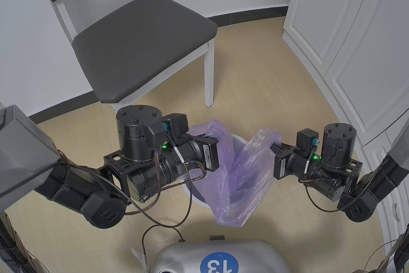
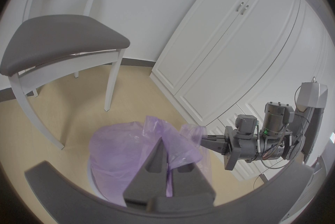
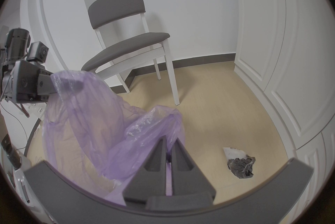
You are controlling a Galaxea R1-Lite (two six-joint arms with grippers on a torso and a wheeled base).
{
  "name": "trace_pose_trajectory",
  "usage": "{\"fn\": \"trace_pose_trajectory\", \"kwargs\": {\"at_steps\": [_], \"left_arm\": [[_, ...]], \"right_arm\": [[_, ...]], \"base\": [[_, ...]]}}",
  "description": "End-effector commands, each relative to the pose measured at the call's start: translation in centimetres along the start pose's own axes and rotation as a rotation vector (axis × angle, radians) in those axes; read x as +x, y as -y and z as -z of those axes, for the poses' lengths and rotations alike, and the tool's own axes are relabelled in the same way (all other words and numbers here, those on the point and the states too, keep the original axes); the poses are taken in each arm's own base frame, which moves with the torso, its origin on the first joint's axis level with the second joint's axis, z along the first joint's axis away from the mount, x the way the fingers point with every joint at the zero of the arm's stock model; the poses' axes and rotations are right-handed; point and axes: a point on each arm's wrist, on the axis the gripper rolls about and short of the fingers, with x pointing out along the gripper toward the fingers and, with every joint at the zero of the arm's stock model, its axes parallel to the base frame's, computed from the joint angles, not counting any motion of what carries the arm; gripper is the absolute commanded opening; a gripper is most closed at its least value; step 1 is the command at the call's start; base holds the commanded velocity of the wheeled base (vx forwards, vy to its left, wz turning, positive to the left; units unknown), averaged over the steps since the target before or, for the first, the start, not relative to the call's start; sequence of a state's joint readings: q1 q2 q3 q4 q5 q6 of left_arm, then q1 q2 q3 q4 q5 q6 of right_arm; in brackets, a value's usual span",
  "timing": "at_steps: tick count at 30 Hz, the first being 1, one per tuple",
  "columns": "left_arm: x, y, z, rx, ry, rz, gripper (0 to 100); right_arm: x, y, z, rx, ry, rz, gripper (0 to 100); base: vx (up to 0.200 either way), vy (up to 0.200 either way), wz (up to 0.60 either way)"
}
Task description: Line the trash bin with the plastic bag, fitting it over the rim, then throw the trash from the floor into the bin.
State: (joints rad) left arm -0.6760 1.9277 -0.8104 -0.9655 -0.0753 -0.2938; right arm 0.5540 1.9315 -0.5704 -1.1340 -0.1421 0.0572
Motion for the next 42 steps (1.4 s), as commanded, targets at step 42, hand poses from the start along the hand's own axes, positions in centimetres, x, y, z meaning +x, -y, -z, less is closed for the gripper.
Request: {"fn": "trace_pose_trajectory", "kwargs": {"at_steps": [42], "left_arm": [[5.7, -4.7, 7.2, -0.114, -0.015, 0.133, 0]], "right_arm": [[1.5, 0.5, 2.7, 0.026, -0.157, -0.003, 0]], "base": [[0.000, 0.000, 0.00]]}}
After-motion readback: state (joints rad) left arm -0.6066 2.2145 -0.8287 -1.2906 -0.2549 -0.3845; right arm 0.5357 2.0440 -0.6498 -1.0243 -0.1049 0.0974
